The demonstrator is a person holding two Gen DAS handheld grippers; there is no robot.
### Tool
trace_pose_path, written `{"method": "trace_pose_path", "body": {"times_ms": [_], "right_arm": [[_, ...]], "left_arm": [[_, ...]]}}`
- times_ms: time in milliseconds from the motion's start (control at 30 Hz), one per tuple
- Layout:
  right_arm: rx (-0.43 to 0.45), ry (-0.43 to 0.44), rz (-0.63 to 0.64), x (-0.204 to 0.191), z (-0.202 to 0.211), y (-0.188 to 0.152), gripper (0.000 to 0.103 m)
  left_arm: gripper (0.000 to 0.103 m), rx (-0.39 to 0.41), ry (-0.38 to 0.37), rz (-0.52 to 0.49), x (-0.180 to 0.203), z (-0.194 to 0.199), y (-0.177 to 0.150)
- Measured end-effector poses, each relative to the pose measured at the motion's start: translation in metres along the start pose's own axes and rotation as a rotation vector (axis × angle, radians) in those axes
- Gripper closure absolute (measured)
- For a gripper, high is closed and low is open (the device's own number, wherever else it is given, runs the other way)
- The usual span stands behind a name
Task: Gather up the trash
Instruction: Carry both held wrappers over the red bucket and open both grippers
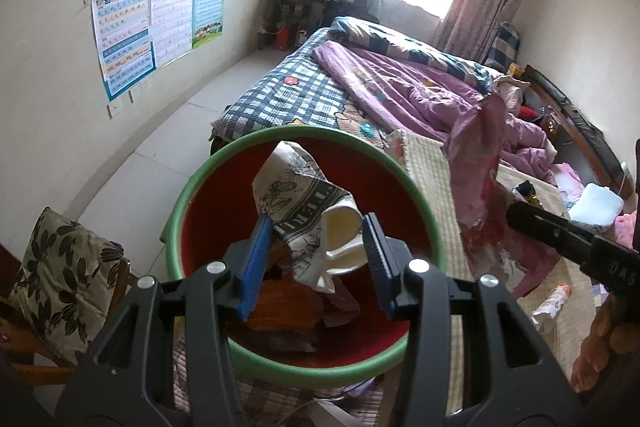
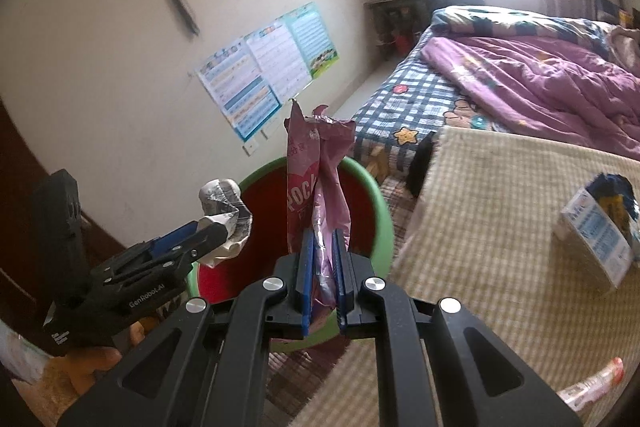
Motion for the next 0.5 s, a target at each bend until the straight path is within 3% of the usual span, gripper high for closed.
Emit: {"method": "trace_pose_path", "body": {"times_ms": [500], "right_arm": [[-0.09,0.021,0.052,-0.021,-0.07,-0.006,0.089]], "left_arm": [[0.056,-0.036,0.044,-0.01,-0.013,-0.021,0.003]]}}
Point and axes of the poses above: each gripper's, at about its wrist camera, not at the fingertips, and z roughly against the way its jaws point, x to its right, y to its top, the point moved 1 cm from there along -z, roughly the way its jaws point, and after that the axes turned 8 degrees about x, right-handed, at the moved point
